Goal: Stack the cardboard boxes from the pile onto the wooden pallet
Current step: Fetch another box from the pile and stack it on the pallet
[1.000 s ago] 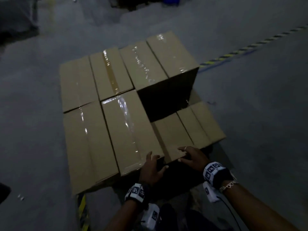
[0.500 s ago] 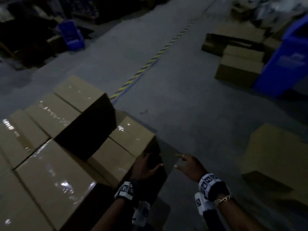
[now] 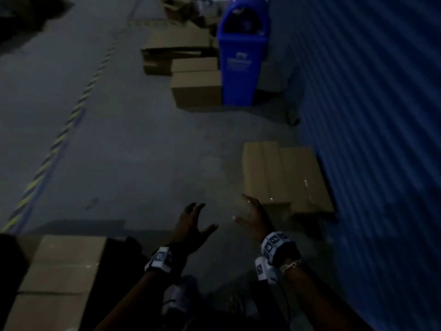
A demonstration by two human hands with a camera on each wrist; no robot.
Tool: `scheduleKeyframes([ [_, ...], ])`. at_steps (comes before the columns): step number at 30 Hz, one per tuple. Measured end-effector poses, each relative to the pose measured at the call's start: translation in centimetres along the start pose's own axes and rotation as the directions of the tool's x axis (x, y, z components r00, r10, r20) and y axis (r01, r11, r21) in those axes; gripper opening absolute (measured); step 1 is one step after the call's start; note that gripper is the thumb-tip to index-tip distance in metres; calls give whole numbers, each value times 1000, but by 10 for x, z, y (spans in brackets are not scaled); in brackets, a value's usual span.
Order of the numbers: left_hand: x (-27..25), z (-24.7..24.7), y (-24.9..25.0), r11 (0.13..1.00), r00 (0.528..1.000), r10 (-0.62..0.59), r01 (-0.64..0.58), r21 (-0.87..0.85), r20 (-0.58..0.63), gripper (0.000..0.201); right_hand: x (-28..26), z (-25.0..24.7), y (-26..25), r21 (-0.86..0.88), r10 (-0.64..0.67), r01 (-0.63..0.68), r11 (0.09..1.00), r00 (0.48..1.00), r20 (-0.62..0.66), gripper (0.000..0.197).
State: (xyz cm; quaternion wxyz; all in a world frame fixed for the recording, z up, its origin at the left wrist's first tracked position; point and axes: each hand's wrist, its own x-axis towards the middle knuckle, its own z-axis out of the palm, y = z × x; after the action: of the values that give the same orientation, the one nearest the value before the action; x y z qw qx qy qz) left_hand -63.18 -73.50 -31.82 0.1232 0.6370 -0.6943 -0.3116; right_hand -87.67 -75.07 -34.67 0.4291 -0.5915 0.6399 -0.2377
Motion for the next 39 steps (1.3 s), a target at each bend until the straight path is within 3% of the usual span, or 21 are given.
scheduleKeyframes([
  [9, 145, 64, 79, 995, 975, 97, -89, -47, 199, 81, 62, -101, 78, -61, 201, -212, 975, 968, -149, 77],
  [16, 263, 84, 127, 981, 919, 193, -169, -99, 344, 80, 158, -143, 105, -218, 263, -268, 938, 963, -52, 85],
  [20, 325, 98, 133, 993, 893, 115, -114, -29, 435, 80, 210, -164, 117, -216, 315, -319, 923, 948, -53, 81],
  [25, 394, 150, 110, 995, 865, -19, -31, 92, 501, 83, 259, -174, 185, -244, 369, -361, 900, 929, -12, 76],
  [29, 436, 230, 74, 991, 845, -52, -20, 129, 532, 86, 297, -157, 273, -262, 417, -413, 872, 908, -45, 72],
  [33, 471, 339, 21, 996, 862, -48, 6, 84, 504, 94, 340, -109, 386, -169, 462, -476, 863, 879, -116, 71],
  [36, 484, 417, -19, 996, 887, -74, 45, 75, 456, 100, 359, -70, 463, -178, 546, -551, 815, 834, -81, 72],
  [39, 485, 477, -56, 999, 921, -2, -11, 33, 389, 106, 368, -36, 516, -225, 624, -616, 755, 780, -44, 76],
])
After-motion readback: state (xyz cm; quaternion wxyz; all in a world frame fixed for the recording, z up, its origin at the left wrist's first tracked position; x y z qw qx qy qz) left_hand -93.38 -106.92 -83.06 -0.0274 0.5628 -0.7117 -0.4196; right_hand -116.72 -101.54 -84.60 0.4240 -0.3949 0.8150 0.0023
